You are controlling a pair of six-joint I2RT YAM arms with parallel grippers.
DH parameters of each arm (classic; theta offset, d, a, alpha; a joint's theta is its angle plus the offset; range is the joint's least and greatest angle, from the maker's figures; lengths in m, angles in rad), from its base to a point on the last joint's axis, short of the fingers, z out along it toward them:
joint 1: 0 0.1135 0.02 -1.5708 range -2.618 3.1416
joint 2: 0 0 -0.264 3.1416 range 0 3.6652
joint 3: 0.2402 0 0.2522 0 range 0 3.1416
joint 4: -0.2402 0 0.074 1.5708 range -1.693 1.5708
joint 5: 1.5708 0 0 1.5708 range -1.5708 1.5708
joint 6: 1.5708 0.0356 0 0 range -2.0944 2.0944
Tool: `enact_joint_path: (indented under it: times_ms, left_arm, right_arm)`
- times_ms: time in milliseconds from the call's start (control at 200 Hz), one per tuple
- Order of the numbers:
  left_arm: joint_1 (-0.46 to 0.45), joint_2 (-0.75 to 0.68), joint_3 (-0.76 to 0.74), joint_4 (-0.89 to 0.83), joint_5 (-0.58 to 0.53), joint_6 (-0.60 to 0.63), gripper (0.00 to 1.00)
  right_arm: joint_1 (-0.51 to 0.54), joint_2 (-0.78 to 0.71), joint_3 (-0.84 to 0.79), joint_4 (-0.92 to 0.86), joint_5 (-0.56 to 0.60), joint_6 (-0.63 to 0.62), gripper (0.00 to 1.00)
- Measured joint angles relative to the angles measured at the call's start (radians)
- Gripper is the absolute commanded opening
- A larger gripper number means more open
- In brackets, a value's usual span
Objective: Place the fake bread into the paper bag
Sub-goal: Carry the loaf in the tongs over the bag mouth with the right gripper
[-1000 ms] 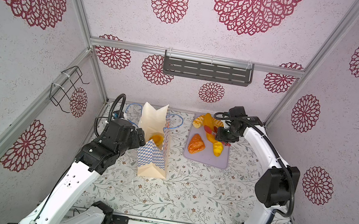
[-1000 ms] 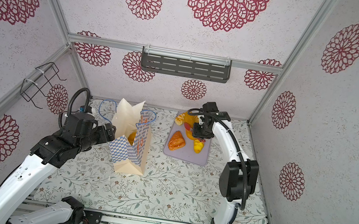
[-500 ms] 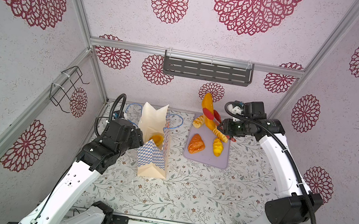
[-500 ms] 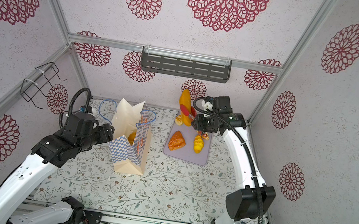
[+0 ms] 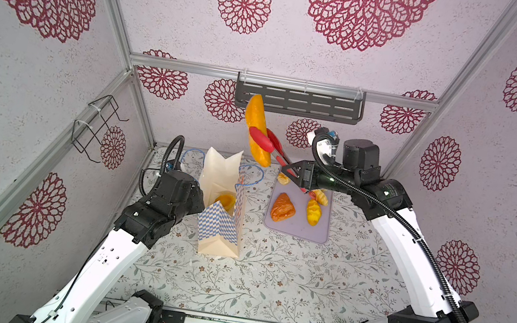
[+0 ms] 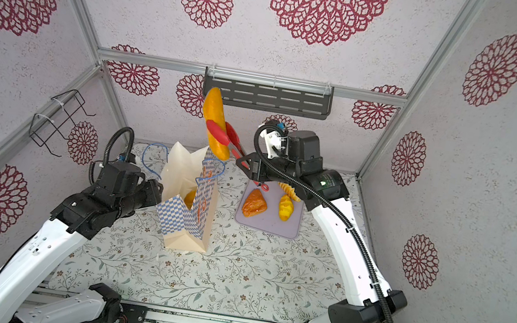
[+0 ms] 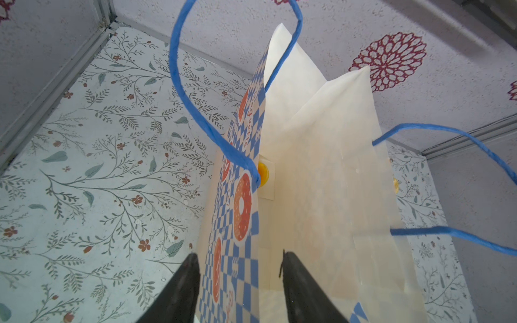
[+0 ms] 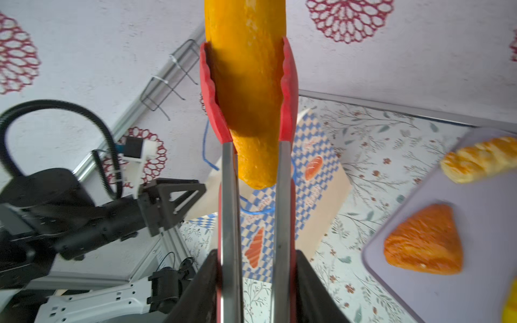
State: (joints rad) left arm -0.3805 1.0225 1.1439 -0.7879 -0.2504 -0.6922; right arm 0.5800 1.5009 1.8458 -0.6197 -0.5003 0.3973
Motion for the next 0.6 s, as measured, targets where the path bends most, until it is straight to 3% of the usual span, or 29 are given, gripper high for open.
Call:
enact_joint_path:
  times_ms: [280, 600]
  left_arm:
    - [0.000, -0.002, -0.027, 0.016, 0.006, -0.014, 0.36]
    - [0.000, -0.012, -0.044, 0.027, 0.010, -0.017, 0.29]
  right_arm:
    - [0.160, -0.018, -0.142, 0.201, 0.068, 0.112, 0.39]
    - [0.206, -0.017, -0.197, 0.229, 0.173, 0.166, 0.39]
